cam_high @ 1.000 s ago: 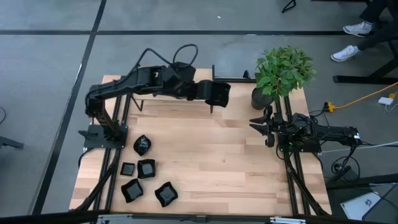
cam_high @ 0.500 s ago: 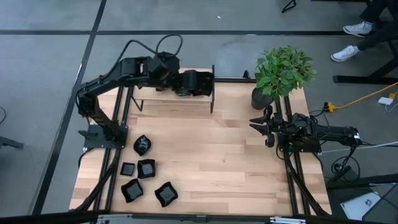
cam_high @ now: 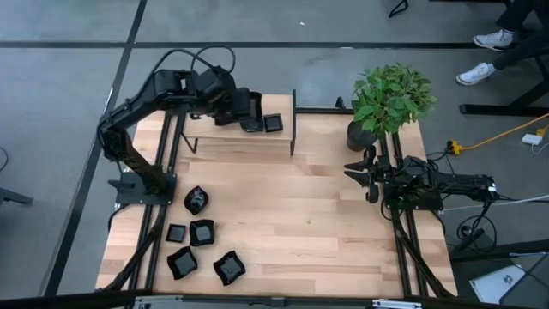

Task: Pick & Place Mini shaped plates
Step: Stack the distorted square plate on top of the distorted square plates on the shelf

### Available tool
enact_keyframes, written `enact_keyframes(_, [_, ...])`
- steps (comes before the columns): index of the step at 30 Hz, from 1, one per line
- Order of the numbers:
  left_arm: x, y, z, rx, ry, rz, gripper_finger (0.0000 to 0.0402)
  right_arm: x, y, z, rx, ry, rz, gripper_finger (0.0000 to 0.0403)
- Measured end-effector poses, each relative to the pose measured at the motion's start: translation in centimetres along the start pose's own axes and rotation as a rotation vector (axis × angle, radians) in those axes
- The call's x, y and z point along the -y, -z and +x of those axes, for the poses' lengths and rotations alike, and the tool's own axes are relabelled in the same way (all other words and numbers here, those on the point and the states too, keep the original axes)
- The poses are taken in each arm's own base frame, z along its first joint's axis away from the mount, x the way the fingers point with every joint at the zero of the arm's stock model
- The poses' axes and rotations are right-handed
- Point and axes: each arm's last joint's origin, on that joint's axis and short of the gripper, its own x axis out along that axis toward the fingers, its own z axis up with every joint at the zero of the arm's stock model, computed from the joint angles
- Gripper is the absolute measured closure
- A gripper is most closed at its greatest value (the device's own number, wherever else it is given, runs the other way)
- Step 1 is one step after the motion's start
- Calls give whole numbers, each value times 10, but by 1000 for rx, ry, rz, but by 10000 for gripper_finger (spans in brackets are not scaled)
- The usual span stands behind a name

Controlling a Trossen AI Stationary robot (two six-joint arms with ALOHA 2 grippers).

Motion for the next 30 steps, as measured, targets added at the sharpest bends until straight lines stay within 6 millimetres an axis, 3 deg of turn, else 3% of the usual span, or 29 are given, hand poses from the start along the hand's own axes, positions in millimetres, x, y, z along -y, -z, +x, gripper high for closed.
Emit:
enact_keyframes(8, [-17,-11,2,54,-147,-83,398,0,0,0,0,0,0,300])
enact_keyframes(16, [-21,-17,8,57,-168,-120,398,0,0,0,0,0,0,300])
enact_keyframes(30, [-43,-18,57,56,-389,-232,398,0,0,0,0,0,0,300])
